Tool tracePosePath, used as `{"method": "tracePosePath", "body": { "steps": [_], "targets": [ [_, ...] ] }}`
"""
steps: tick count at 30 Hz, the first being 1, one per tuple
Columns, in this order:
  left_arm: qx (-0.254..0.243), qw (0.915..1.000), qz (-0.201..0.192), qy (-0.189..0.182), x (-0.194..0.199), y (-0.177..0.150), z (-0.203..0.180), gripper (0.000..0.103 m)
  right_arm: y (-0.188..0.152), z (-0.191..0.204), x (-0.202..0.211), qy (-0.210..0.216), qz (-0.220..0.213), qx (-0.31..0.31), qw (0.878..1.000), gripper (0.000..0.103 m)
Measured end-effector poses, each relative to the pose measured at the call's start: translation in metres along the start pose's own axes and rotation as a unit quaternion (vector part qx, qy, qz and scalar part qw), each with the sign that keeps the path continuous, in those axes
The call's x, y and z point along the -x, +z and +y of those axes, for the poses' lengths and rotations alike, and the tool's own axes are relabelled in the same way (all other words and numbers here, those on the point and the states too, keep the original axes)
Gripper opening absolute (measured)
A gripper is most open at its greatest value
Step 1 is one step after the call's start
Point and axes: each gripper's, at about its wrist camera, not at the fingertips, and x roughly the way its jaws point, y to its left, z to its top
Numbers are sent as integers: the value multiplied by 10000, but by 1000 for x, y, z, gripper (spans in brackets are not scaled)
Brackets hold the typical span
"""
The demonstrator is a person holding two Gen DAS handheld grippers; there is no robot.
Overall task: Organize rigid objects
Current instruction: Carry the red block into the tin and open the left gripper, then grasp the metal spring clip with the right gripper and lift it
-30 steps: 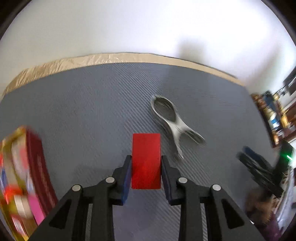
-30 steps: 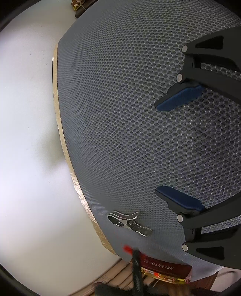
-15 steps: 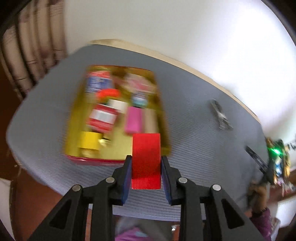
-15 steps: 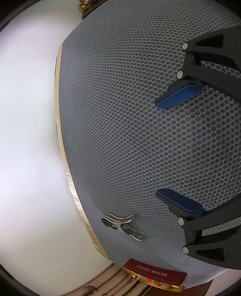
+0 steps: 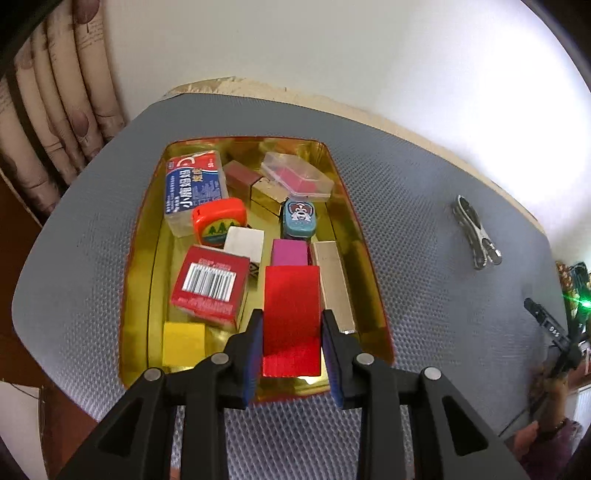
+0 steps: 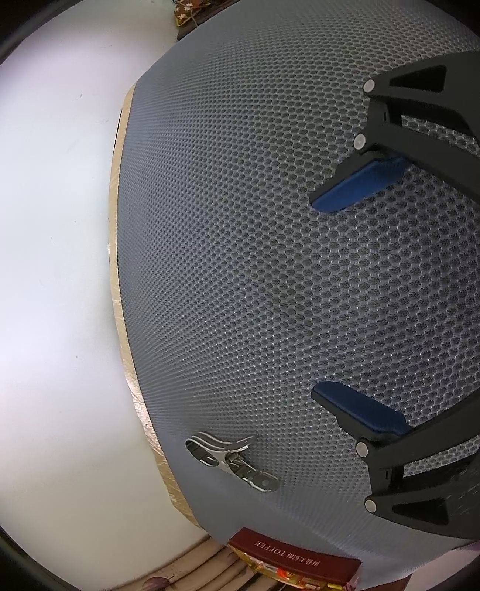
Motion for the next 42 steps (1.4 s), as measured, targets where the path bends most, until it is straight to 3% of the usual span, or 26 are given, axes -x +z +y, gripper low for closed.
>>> {"method": "tracePosePath", "body": {
  "steps": [8,14,18,22,26,31,36,38,39,42],
  "targets": [
    [-106,9999,43,124,-17,0,0,31,3,10,-9,-67,51,91,9999,96],
    [116,9992,-45,382,-1,-7,7,36,5,14,-14,-48,73,132,9999,99],
    [488,9949,-756,461,50,-33,15,40,7,14,-8,252,42,-22,9997,99],
    [603,9837,-1431,913,87,-67,26,43,24,54,1,595,11,464,9971,99],
    [916,9730,-1733,1221,97,-85,42,45,53,116,-13,647,291,1284,9892,99],
    [970,9758,-1577,1162,87,-82,53,45,90,167,-49,540,610,1753,9811,98],
    [806,9799,-1454,1102,82,-80,49,45,107,187,-86,369,865,1694,9811,95],
    [722,9790,-1516,1155,80,-80,45,45,113,187,-103,171,1052,1585,9816,92],
    [687,9786,-1542,1177,80,-80,44,45,114,187,-112,159,1171,1507,9815,84],
    [611,9793,-1526,1185,78,-79,40,45,111,190,-128,129,1463,1440,9786,35]
  ]
}}
